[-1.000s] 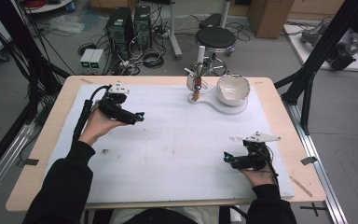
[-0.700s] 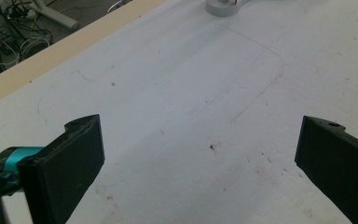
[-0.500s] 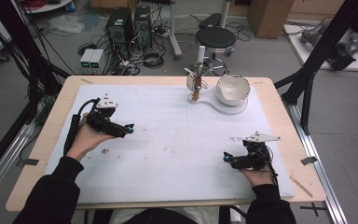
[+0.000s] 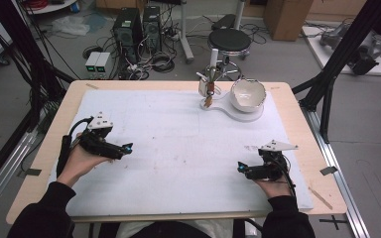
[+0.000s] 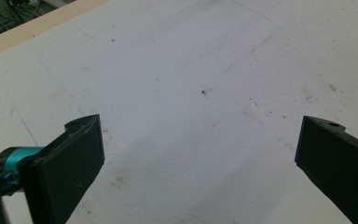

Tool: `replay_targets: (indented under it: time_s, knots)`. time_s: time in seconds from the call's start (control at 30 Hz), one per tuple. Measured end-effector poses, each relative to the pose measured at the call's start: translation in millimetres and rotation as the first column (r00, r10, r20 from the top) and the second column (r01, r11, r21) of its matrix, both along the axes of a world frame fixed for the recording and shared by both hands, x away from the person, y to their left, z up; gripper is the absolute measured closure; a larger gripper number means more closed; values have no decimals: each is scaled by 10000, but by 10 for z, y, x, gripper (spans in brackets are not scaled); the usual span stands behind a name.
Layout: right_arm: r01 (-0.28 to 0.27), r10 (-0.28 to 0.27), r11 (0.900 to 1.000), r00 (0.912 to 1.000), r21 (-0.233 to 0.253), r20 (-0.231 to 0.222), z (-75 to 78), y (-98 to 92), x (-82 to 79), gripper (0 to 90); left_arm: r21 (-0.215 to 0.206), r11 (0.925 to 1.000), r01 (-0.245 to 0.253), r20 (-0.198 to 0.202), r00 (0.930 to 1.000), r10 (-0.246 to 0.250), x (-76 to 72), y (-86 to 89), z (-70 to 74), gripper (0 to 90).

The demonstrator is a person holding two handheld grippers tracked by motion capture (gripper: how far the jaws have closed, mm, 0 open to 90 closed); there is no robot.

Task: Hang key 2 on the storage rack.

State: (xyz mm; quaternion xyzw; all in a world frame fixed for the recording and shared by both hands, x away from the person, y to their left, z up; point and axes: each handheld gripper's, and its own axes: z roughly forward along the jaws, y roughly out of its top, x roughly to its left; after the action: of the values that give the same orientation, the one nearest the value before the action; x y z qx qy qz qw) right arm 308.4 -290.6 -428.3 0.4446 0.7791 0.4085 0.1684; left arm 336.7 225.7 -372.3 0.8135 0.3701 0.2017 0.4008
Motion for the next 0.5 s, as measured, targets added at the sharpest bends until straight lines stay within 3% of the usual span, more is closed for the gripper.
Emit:
replay_targets:
  time_s: [0.5]
  knots:
    - [3, -3, 10000, 10000, -74, 17, -5, -10, -3, 7, -723, 9936, -862, 341, 9955, 889, -347, 371, -193, 17]
